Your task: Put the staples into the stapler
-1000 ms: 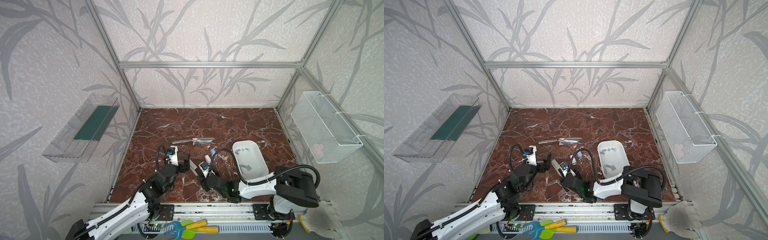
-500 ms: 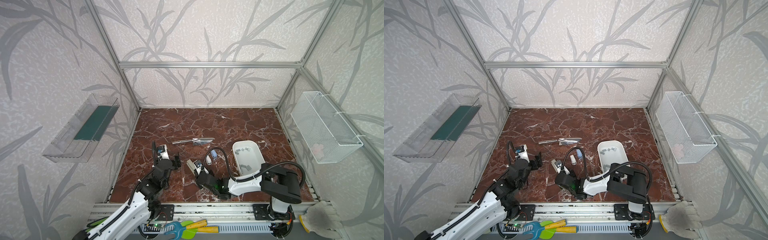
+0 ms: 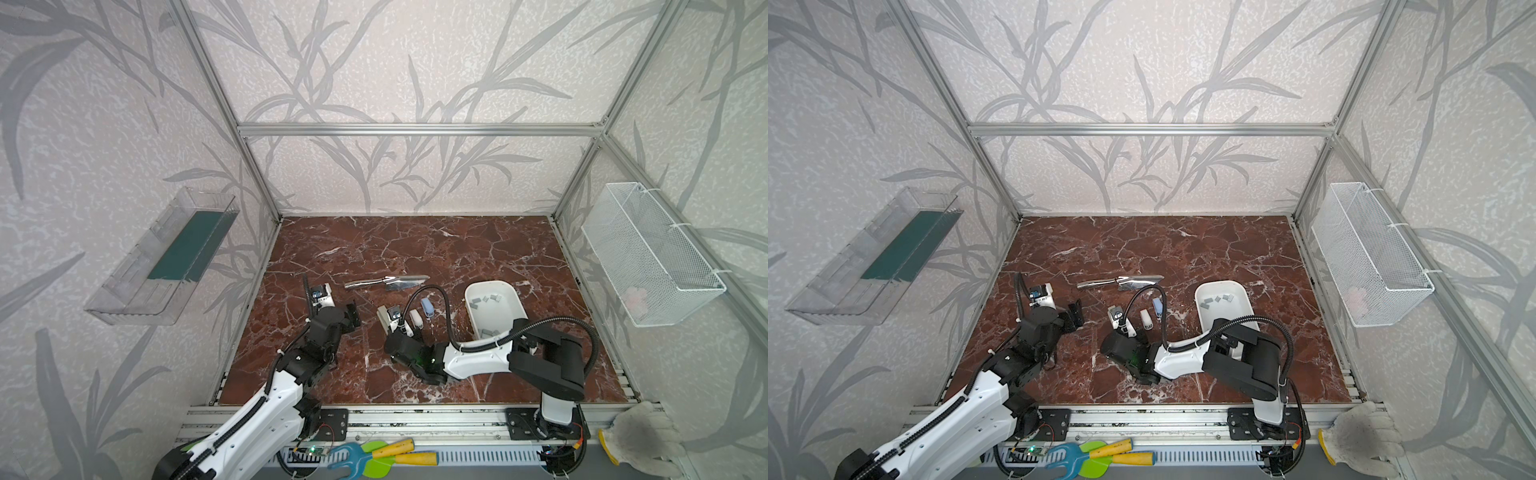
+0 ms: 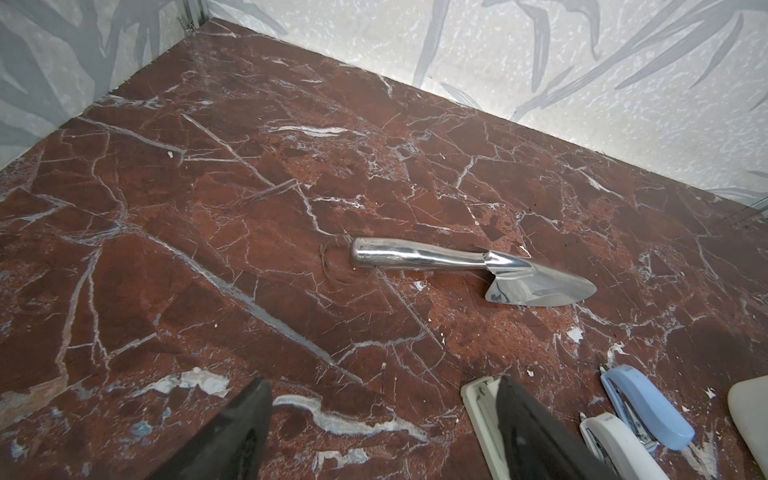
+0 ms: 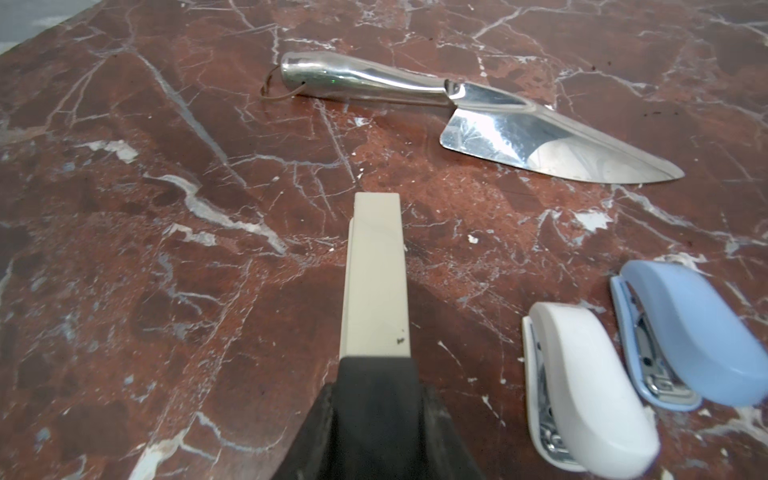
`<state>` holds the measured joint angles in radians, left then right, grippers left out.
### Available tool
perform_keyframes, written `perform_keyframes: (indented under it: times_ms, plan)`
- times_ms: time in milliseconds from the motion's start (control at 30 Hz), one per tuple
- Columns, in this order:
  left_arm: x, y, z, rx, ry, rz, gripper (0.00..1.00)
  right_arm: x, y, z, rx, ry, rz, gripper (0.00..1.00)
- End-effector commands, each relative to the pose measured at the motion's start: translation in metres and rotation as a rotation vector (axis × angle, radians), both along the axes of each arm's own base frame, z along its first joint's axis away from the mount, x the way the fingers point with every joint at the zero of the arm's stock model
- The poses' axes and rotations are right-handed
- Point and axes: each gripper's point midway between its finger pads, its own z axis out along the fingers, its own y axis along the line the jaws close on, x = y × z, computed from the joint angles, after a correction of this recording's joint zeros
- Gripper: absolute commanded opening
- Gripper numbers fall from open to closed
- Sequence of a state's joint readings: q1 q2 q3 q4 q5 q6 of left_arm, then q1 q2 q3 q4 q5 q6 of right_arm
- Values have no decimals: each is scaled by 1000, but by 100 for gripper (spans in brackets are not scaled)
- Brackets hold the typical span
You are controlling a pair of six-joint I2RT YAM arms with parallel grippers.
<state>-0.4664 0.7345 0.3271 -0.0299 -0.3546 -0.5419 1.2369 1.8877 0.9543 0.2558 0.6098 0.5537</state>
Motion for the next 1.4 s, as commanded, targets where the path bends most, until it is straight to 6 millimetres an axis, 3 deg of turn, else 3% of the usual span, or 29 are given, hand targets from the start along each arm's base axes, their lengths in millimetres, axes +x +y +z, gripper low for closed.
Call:
perform_keyframes:
  times_ms: [0, 133, 233, 333, 400, 467, 600, 700, 767, 867, 933, 1000, 1033, 1167, 1267, 1367]
  plan:
    - [3, 1, 13, -42, -31, 19, 86, 15, -23, -6, -88, -5, -151, 15]
    - [1, 6, 14, -37, -29, 34, 86, 15, -16, -4, -59, 19, -141, 14]
    - [-2, 13, 20, -24, -42, 66, 89, 7, -6, 5, 8, 17, -55, 35]
    - [-4, 20, 29, 4, -73, 81, 99, 3, -3, 24, 53, 4, -14, 58]
    - [-6, 28, 35, 32, -90, 112, 100, 2, -4, 41, 76, -9, 2, 68]
    - [-5, 28, 41, 62, -117, 98, 98, 0, -9, 69, 111, -35, 10, 90]
    - [2, 14, 43, 83, -216, 3, 96, -3, -28, 141, 185, -114, 22, 99]
    - [5, 18, 55, 123, -231, 25, 100, 0, -65, 204, 174, -217, -50, 99]
    - [13, 8, 73, 166, -254, -32, 100, 16, -109, 243, 133, -285, -176, 99]
    - [26, -19, 95, 189, -335, -163, 100, 47, -165, 271, 134, -260, -259, 99]
    - [36, -16, 107, 187, -376, -116, 100, 67, -206, 278, 126, -296, -348, 99]
    - [44, -6, 116, 211, -377, -48, 100, 82, -250, 274, 58, -368, -465, 99]
    - [47, 2, 120, 227, -369, -10, 100, 86, -283, 268, 26, -381, -570, 99]
    - [50, 45, 128, 242, -339, 161, 100, 92, -378, 218, 36, -275, -765, 99]
    - [38, 77, 119, 266, -333, 312, 100, 86, -422, 182, -23, -238, -862, 99]
    - [30, 91, 99, 328, -356, 366, 100, 79, -452, 153, -54, -166, -948, 99]
